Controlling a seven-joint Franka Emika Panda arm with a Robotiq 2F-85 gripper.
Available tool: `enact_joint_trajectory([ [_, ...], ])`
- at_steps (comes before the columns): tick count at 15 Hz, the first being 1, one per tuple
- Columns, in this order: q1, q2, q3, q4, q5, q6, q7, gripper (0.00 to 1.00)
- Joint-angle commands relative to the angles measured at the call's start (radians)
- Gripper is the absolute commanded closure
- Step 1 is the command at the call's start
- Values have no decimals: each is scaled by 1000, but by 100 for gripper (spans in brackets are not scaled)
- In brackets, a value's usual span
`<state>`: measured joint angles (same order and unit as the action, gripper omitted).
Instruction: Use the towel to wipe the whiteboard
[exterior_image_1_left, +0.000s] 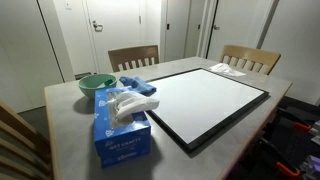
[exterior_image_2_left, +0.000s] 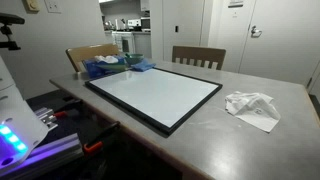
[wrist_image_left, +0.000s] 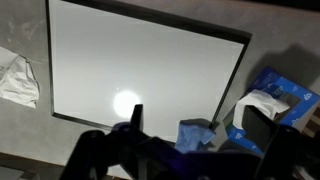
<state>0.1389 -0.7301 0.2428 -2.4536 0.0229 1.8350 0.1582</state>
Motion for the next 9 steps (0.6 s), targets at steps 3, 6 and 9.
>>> enact_joint_trajectory([
  [3, 2, 15, -9, 7, -17, 14, -6, 0],
  [6, -5, 33, -17, 11, -45, 45, -20, 0],
  [9, -8, 62, -33, 16, -73, 95, -43, 0],
])
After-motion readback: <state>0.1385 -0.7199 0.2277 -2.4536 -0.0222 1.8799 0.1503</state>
